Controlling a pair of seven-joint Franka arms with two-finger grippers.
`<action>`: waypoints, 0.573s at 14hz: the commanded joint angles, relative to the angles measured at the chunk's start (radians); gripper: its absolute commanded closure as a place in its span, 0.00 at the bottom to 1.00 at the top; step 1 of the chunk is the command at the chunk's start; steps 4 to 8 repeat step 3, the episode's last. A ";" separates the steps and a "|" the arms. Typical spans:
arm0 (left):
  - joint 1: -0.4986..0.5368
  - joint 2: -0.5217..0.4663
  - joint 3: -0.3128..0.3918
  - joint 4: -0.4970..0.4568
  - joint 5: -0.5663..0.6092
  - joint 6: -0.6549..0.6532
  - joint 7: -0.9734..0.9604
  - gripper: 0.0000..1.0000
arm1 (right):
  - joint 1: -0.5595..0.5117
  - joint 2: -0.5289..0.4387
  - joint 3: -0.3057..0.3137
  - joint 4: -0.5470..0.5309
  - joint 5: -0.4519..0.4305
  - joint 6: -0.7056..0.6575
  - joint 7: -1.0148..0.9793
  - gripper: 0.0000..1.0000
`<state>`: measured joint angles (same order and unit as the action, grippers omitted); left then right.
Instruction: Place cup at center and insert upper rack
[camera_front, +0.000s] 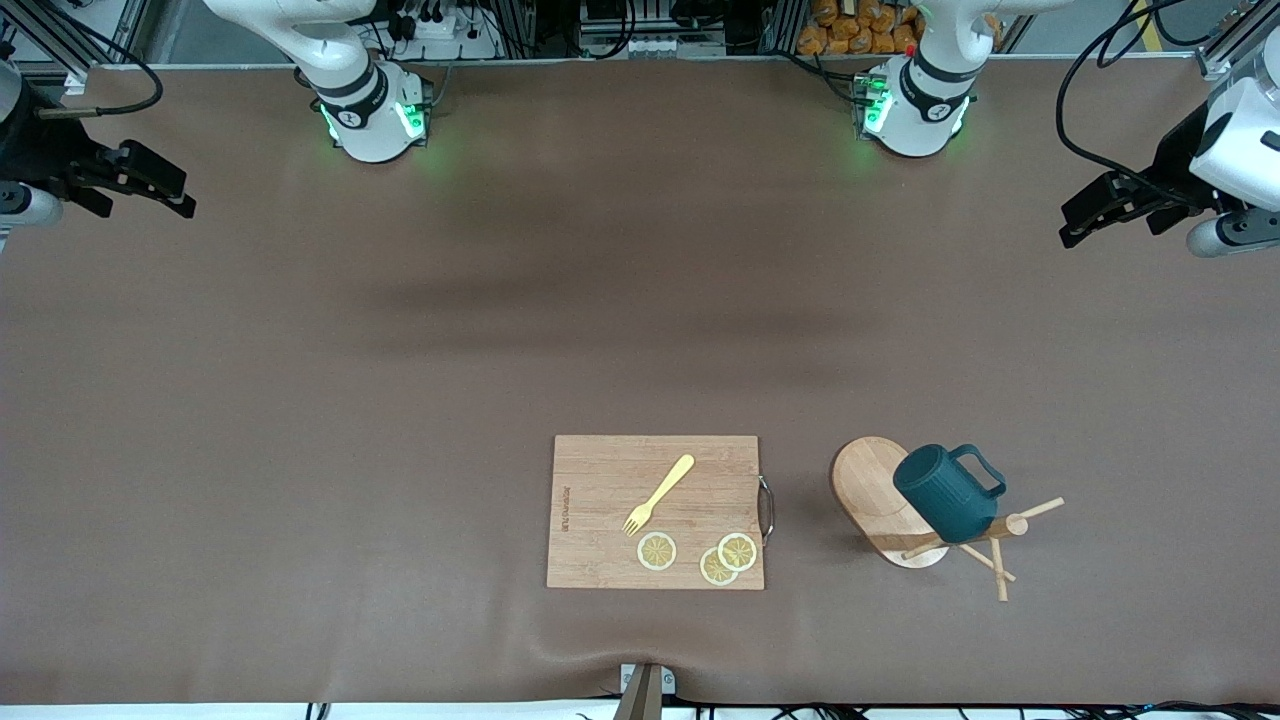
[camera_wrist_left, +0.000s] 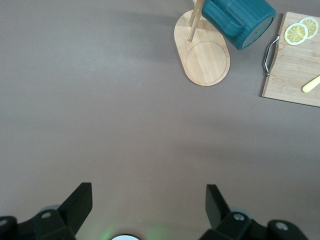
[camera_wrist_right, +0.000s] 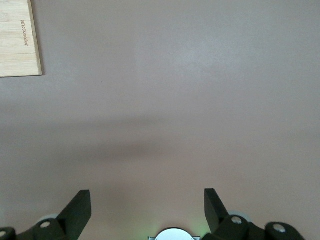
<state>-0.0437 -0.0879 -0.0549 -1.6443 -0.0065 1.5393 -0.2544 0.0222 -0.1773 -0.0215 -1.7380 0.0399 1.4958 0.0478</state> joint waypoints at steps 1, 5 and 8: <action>-0.004 -0.024 0.000 -0.011 0.003 -0.011 0.010 0.00 | -0.010 -0.017 0.006 -0.015 0.012 0.008 -0.006 0.00; -0.004 -0.024 0.000 -0.005 0.013 -0.016 0.010 0.00 | -0.008 -0.019 0.006 -0.014 0.012 0.000 -0.006 0.00; -0.004 -0.024 0.000 -0.005 0.013 -0.016 0.010 0.00 | -0.008 -0.019 0.006 -0.014 0.012 0.000 -0.006 0.00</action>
